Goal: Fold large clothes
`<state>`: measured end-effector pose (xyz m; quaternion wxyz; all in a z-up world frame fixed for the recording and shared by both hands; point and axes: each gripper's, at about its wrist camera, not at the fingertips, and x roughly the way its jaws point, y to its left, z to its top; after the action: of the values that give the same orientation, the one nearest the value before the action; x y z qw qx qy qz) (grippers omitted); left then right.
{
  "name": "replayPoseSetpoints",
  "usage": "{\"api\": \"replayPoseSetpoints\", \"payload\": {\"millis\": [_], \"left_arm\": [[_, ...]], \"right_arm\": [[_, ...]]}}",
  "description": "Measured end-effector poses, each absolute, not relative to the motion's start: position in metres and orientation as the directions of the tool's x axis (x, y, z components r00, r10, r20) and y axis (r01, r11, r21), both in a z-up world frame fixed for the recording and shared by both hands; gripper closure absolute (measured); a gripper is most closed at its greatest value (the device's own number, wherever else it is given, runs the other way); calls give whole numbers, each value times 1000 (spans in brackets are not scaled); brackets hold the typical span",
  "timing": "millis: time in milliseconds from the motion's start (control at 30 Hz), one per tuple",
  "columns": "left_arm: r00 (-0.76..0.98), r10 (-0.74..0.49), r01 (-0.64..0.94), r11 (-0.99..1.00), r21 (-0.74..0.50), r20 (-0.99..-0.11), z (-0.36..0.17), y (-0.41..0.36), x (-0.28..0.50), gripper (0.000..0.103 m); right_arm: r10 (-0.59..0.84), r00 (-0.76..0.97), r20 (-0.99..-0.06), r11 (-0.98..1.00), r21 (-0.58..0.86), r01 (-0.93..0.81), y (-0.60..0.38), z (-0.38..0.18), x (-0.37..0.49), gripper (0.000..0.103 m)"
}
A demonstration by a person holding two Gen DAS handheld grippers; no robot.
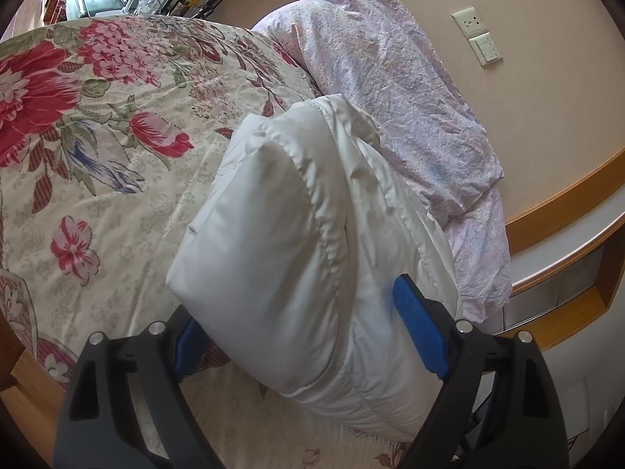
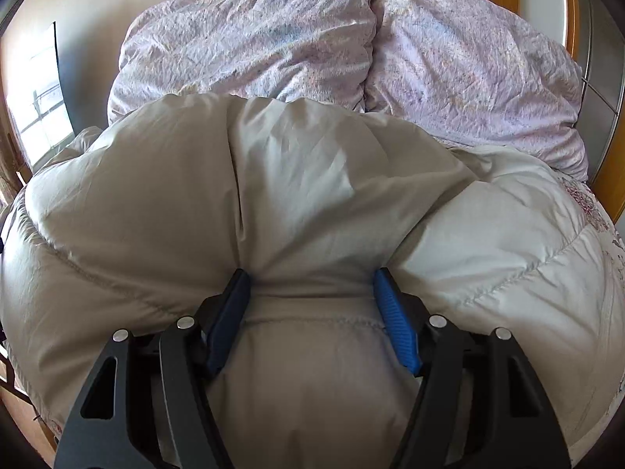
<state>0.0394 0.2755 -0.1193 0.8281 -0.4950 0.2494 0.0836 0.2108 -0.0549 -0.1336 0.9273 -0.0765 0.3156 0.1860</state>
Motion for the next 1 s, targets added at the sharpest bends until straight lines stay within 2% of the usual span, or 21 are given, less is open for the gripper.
{"api": "replayPoseSetpoints", "payload": {"millis": [367,467,567,633,733,833,1000], "left_arm": [[862,-71,-412,478,-776,-502,-120,281,52,17],[864,-64,-412,478,-776,-499,-121,285,53,21],[857,-52,-424,494,-759,-513,-119,286,55,31],[855,-41,-420,528,-738,-516,-110,284,56,45],[861,-45,-393,573,-719,-506,-92,281,57,58],[867,-42,-366,621,-693,-496,-72,274,60,63],[884,-28,-312,710,-632,-467,-31,251,69,64]], "right_arm": [[295,728,-619,923,-10,-384,-54,-134,212,35],[288,727,-624,928,-6,-372,-53,-133,211,35],[277,727,-628,933,-5,-360,-53,-133,211,35],[274,730,-626,935,-6,-356,-53,-133,211,35],[279,729,-625,935,3,-356,-54,-133,211,35],[283,730,-622,935,9,-355,-55,-133,211,35],[283,730,-622,936,13,-352,-55,-133,211,35]]}}
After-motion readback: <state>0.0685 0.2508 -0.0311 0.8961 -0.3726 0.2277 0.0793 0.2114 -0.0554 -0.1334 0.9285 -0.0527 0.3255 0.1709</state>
